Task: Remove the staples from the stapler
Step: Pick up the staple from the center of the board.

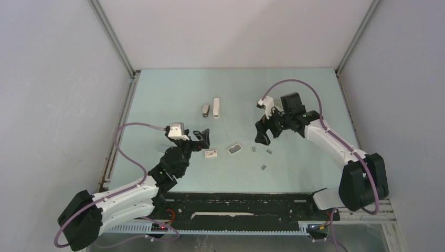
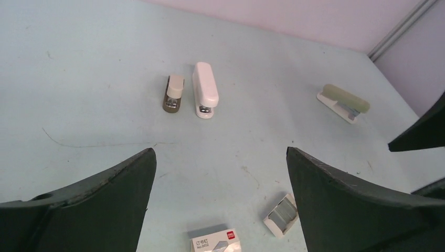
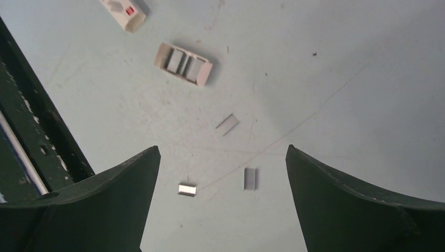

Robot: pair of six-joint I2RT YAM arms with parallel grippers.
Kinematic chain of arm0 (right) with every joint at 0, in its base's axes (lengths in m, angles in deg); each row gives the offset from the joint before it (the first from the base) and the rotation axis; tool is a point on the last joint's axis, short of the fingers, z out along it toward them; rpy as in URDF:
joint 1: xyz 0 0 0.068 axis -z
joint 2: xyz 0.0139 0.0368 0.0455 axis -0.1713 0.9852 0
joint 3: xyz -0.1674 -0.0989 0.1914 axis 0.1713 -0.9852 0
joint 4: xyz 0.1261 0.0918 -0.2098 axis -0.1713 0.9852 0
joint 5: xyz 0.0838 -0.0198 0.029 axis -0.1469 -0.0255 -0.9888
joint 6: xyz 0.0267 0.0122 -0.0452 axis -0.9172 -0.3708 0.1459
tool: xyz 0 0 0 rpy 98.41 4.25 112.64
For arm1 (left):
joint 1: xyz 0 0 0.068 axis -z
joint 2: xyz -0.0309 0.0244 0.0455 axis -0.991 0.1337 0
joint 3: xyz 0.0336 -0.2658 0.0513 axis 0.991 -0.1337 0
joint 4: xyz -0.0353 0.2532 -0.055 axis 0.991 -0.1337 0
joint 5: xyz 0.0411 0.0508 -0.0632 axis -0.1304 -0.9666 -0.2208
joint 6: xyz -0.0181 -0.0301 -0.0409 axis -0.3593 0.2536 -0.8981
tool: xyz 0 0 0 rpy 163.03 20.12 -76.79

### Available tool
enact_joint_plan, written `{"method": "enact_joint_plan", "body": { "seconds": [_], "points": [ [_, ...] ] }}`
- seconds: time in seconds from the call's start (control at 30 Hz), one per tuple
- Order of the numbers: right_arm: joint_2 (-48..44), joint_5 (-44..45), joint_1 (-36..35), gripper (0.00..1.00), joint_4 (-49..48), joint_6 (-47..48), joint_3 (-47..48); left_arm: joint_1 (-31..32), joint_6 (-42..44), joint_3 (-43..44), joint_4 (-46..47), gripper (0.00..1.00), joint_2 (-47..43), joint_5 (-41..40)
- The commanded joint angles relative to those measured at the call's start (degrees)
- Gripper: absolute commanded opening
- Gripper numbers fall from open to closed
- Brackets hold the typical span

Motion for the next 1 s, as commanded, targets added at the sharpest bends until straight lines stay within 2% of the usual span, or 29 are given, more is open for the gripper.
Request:
{"method": "enact_joint_plan", "body": {
  "seconds": [0.0,0.1,0.17,0.2,0.3,0.37,0.5,0.6,0.77,0.97],
  "points": [
    [-6.6,2.1,1.2,1.00,-7.9,5.3,-5.3,0.2,2.5,-0.8,5.6,1.00,2.6,-0.6],
    [-5.8,-7.0,5.0,1.00,-7.9,3.7,-6.4,0.2,2.8,0.6,4.5,1.00,4.1,2.6],
    [-1.5,-13.4,7.3,0.99,-2.9,2.3,-3.7,0.2,2.6,1.1,4.5,1.00,5.3,3.0],
    [0.4,-13.4,7.4,0.93,-0.3,2.1,-1.8,0.2,2.3,1.4,4.3,0.99,5.8,3.0],
    [1.7,-8.9,5.7,0.86,-1.8,1.2,-1.2,0.2,2.0,2.7,3.1,0.95,7.6,3.5],
    [2.4,-4.5,3.6,0.78,-4.1,-2.4,-1.2,0.2,2.1,4.0,2.2,0.93,8.9,3.6],
    [6.6,3.2,-0.6,0.62,-3.5,-5.9,1.2,0.2,2.0,5.2,0.9,0.94,10.1,3.4],
    [10.3,7.2,-2.3,0.54,-1.8,-8.1,3.3,0.2,1.8,5.2,0.7,0.96,10.1,3.1],
    [14.9,11.8,-4.0,0.52,-0.9,-10.9,4.9,0.2,1.5,4.5,1.1,0.96,9.5,2.7],
    [18.1,14.1,-5.4,0.45,0.3,-11.8,6.2,0.2,1.5,4.7,1.1,0.97,9.7,2.6]
  ]
}}
